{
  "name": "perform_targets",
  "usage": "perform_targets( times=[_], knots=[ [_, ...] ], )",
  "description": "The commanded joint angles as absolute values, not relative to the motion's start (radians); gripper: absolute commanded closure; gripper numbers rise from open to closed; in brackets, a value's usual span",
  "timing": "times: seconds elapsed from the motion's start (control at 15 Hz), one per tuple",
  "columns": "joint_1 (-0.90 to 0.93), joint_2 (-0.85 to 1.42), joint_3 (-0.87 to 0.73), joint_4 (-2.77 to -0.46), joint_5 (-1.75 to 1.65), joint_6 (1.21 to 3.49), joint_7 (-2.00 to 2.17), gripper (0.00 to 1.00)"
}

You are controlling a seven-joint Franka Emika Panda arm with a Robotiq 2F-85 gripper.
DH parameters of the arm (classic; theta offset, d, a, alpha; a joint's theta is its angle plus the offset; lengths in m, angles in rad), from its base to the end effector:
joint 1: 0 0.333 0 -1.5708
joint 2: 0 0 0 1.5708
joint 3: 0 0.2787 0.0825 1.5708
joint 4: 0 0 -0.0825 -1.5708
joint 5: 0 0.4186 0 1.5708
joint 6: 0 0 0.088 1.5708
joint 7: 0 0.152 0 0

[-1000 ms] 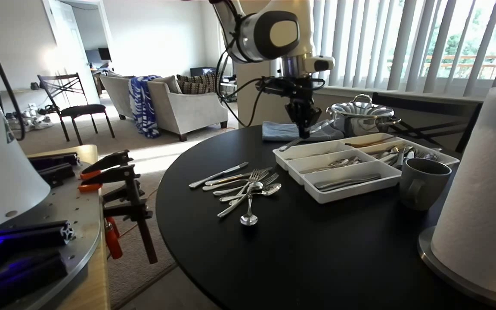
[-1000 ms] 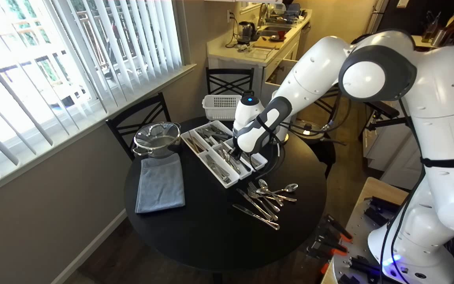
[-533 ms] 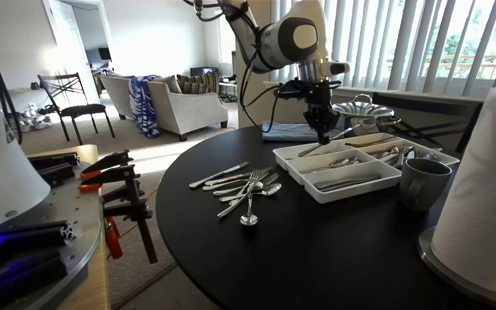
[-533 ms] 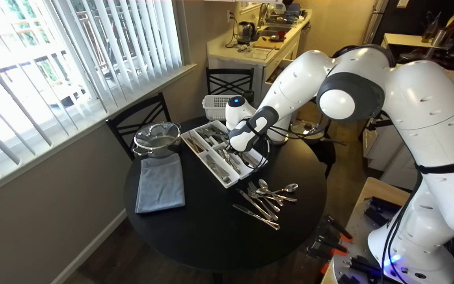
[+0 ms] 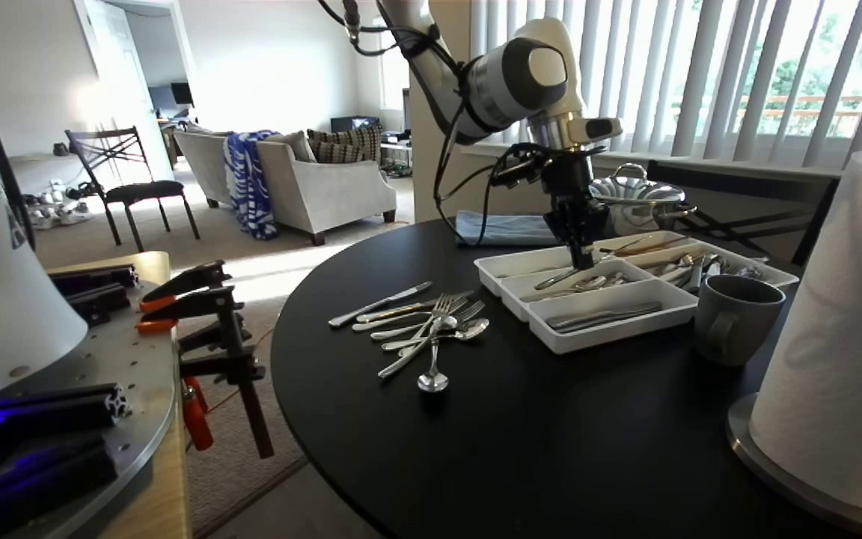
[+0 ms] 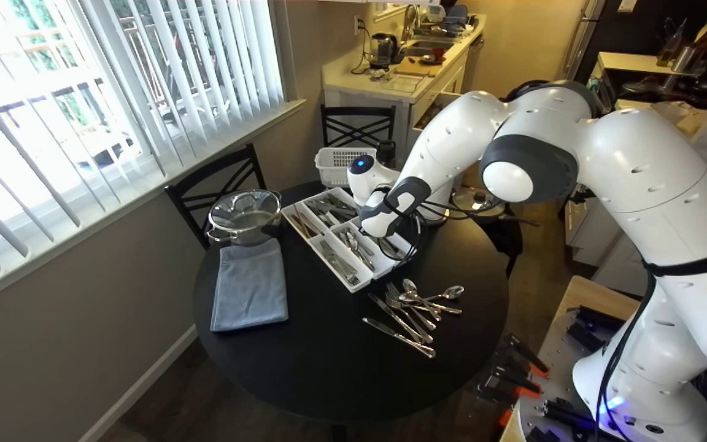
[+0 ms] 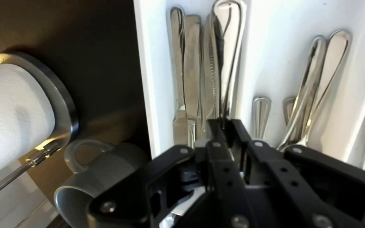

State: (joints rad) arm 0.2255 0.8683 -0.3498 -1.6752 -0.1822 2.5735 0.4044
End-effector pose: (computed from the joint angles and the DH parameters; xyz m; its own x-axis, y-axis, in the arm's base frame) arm 0.6720 -0.0867 0.0332 0.9636 -0.2201 0.1517 -0.2591 -0.9089 0.3268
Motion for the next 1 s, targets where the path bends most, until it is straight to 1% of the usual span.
perform_targets(
  times=[0.0,0.2,0.47,0.53,0.6,0.73,0.93],
  knots=[
    [0.255,0.946,-0.400,-1.579,-0.240,2.494,0.491,0.97],
    [0.259,1.002,-0.414,-1.501,-0.283,2.422,0.513,0.97],
    [0.246,1.050,-0.395,-1.416,-0.307,2.360,0.502,0.97],
    [0.242,1.054,-0.388,-1.404,-0.304,2.342,0.501,0.63],
    [0.242,1.056,-0.388,-1.395,-0.307,2.328,0.501,0.62],
    [0.247,1.049,-0.391,-1.397,-0.316,2.313,0.508,0.51],
    [0.261,0.995,-0.389,-1.450,-0.333,2.336,0.507,0.31]
  ],
)
